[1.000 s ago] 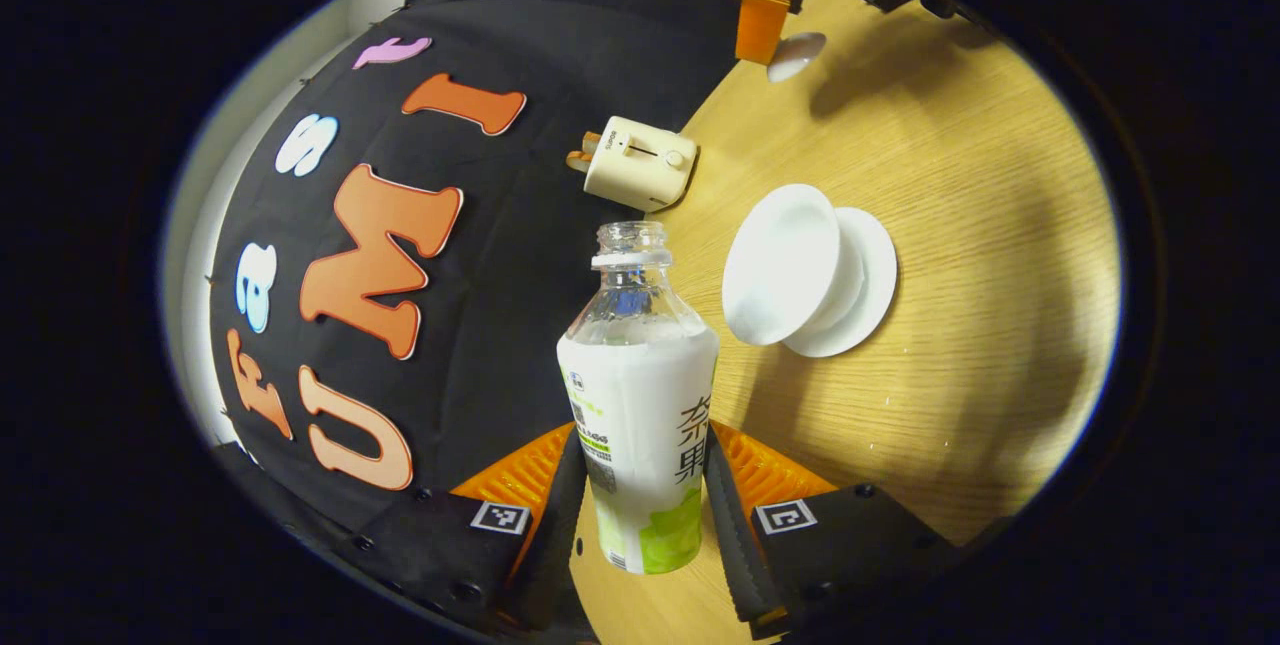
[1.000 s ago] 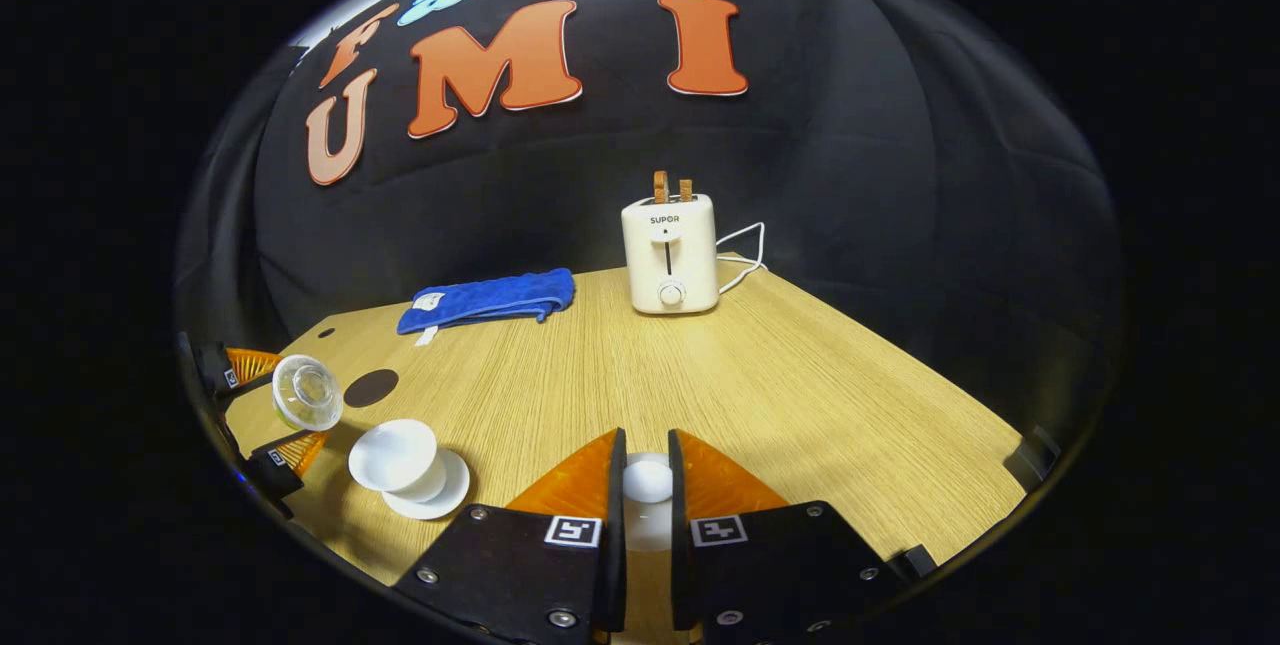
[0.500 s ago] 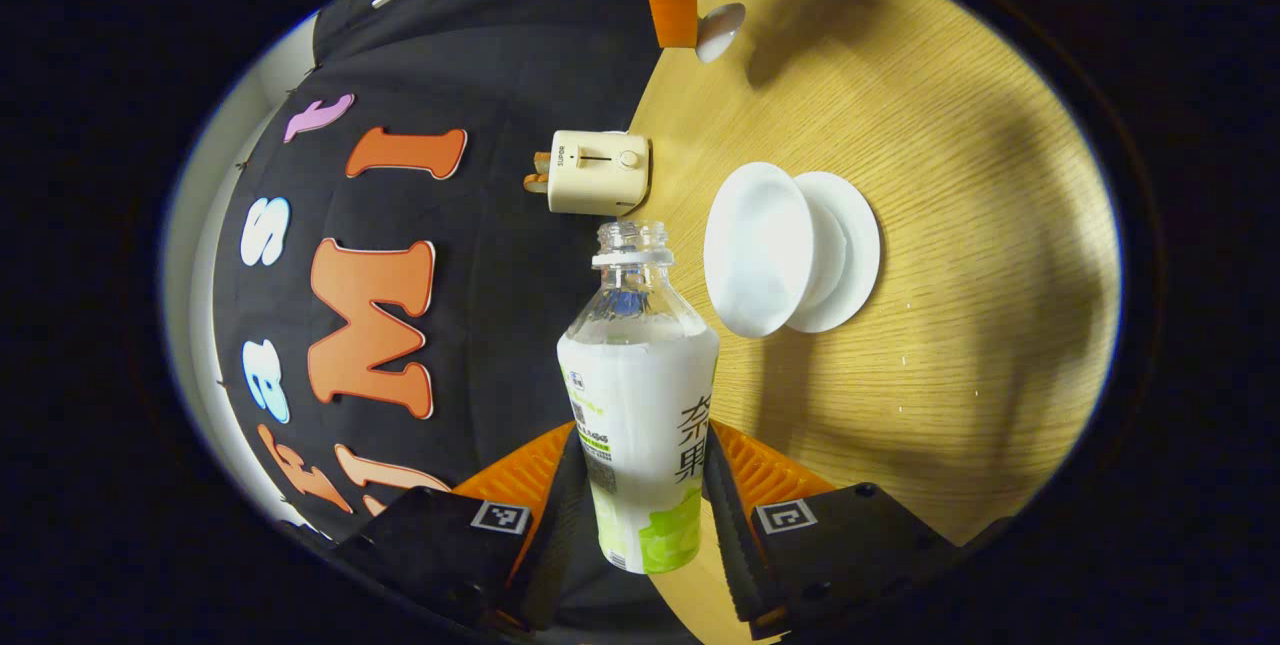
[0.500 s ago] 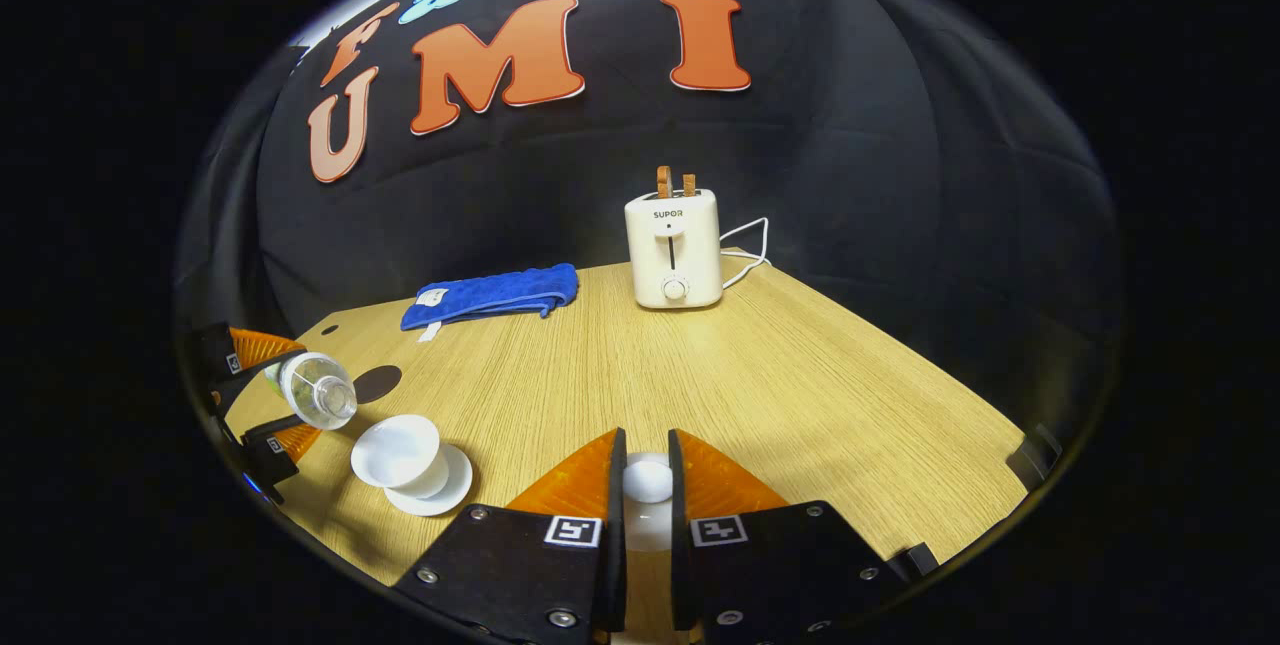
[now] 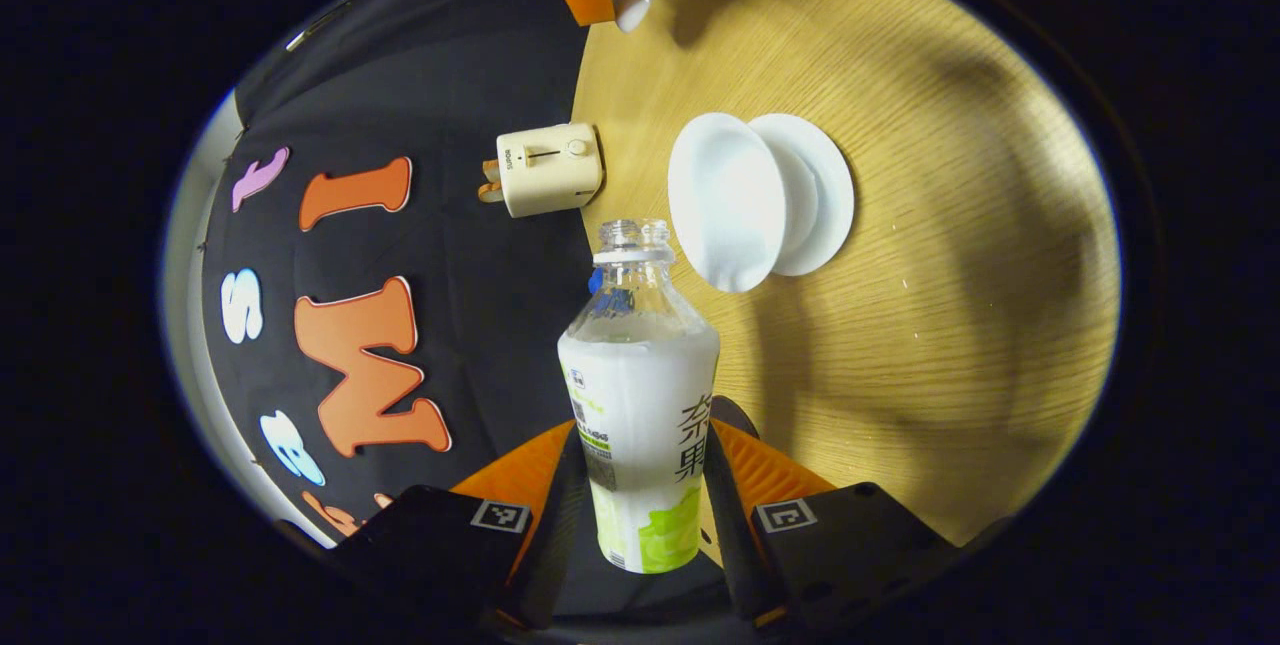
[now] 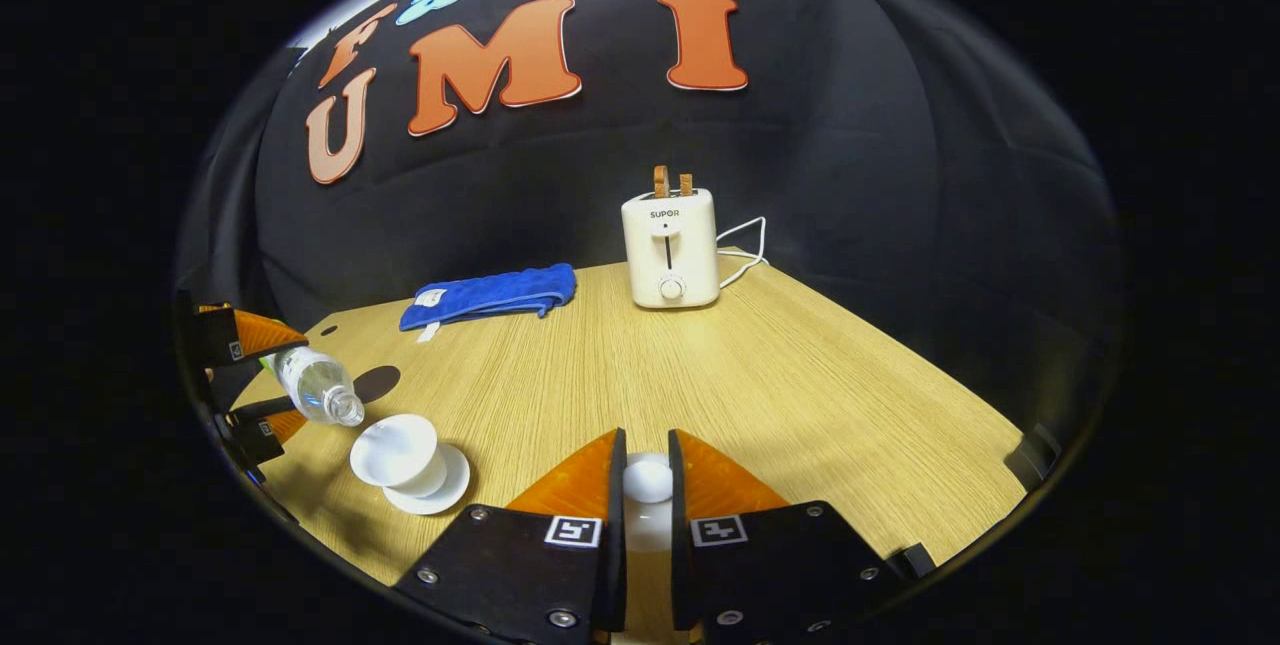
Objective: Open the teacup lid with one hand, grasp the water bottle and pour water into the teacup with the other hand; after pouring, place the water bottle on the coaster and then close the teacup lid.
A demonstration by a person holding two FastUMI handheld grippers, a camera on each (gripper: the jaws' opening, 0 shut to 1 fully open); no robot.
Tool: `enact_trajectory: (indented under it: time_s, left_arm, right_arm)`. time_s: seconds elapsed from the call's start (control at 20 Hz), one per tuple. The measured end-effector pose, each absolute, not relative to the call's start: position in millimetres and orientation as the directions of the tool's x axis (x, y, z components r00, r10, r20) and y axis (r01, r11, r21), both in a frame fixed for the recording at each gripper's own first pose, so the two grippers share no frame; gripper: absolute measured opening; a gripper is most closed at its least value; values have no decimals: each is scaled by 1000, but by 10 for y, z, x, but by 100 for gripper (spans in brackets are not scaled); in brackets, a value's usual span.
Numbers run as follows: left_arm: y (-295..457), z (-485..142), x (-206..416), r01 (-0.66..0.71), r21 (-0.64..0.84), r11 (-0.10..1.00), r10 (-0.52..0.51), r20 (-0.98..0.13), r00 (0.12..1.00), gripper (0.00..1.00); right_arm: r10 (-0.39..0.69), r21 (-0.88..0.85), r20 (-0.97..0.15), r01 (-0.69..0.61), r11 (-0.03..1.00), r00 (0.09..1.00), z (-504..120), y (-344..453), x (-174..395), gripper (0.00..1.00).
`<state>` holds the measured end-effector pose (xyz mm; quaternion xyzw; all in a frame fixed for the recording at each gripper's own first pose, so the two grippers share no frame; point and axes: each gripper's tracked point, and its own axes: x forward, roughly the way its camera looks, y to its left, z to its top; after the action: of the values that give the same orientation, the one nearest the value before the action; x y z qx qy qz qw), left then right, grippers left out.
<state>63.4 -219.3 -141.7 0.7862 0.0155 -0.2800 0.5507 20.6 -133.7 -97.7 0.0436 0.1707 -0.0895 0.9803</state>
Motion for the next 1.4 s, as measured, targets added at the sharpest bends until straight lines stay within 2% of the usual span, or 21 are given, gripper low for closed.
enact_trajectory:
  time_s: [0.85,1.1,1.15,1.25,1.4]
  left_arm:
    - [-2245,-1225,646,226,754,-616,-252,-461,851,65]
    - [-2279,-1198,621,199,740,-643,-259,-454,853,68]
    - [-2278,-1186,629,188,735,-652,-258,-448,856,65]
    - [-2302,-1167,624,168,724,-669,-264,-443,856,67]
    - [-2318,-1163,619,162,717,-678,-268,-446,854,65]
  right_arm:
    - [-161,53,-350,191,980,923,-988,-1353,197,18]
    - [-165,55,-353,196,979,921,-992,-1385,190,18]
    - [-165,54,-354,196,979,921,-998,-1386,194,18]
    - [-164,55,-354,196,979,921,-992,-1383,193,18]
    - [-161,55,-356,193,980,921,-997,-1381,191,18]
